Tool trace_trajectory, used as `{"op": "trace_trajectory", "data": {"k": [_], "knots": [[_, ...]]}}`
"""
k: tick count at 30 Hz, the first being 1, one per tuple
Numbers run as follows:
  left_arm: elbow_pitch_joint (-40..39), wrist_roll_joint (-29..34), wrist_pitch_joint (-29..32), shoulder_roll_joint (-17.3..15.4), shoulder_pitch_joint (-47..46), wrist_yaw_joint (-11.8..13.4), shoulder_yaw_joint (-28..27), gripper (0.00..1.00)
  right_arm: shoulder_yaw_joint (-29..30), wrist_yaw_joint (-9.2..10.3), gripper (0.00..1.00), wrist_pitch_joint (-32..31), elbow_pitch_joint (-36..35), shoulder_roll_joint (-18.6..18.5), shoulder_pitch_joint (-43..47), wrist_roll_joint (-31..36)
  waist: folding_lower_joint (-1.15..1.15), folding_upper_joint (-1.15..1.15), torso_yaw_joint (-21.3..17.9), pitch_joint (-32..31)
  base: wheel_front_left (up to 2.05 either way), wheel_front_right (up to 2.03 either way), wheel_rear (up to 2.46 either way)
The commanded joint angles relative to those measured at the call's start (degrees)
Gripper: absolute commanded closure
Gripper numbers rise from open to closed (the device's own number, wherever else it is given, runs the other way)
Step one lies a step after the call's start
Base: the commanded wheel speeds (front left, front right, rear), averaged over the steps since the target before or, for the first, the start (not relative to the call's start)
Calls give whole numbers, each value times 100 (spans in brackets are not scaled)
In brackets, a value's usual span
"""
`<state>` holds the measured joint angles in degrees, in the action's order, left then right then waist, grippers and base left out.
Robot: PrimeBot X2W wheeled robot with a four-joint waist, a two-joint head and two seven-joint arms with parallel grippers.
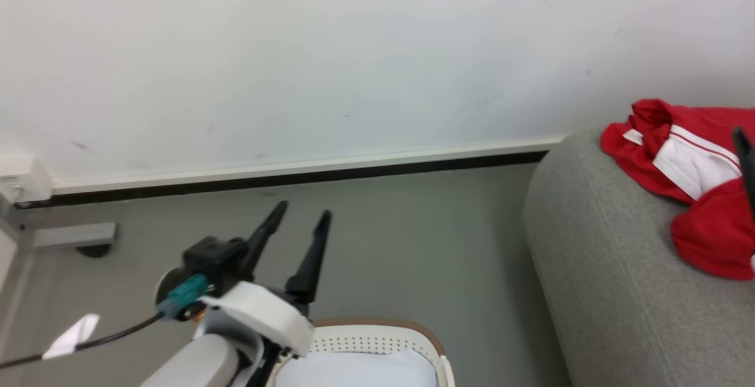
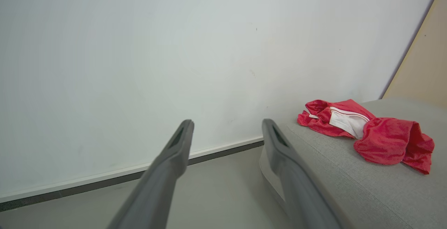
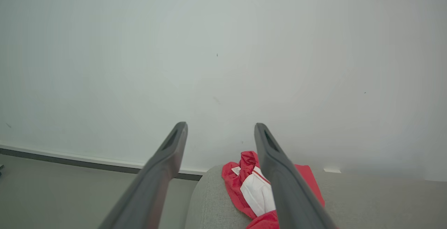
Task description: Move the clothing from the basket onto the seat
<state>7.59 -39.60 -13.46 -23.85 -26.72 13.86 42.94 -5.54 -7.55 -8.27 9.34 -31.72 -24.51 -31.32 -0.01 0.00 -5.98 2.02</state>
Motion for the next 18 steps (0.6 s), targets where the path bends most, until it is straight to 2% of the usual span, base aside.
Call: {"op": "trace_trajectory", "data": {"k": [1, 5, 10, 14, 18], "knots": [[-89, -82, -83, -108, 249, 125, -179, 0, 124, 13, 0, 60, -220, 253, 290, 171, 1, 0, 215, -181, 0, 0, 0], [-284, -229, -148, -243, 675, 330, -618, 0, 369, 13, 0, 251, -656, 846, 769, 499, 1, 0, 365, -252, 0, 0, 0], [-487, -150, -166, -308, 1202, 451, -1136, 0, 580, 13, 0, 640, -1033, 1576, 1416, 838, 1, 0, 539, -314, 0, 0, 0], [-580, 106, -165, -194, 1696, 399, -1556, 0, 683, 13, 0, 1103, -1115, 2057, 1905, 1013, 1, 0, 614, -346, 0, 0, 0], [-566, 301, -167, -41, 2031, 311, -1857, 0, 651, 13, 0, 1453, -1042, 2323, 2219, 1144, 1, 0, 640, -368, 0, 0, 0]]}}
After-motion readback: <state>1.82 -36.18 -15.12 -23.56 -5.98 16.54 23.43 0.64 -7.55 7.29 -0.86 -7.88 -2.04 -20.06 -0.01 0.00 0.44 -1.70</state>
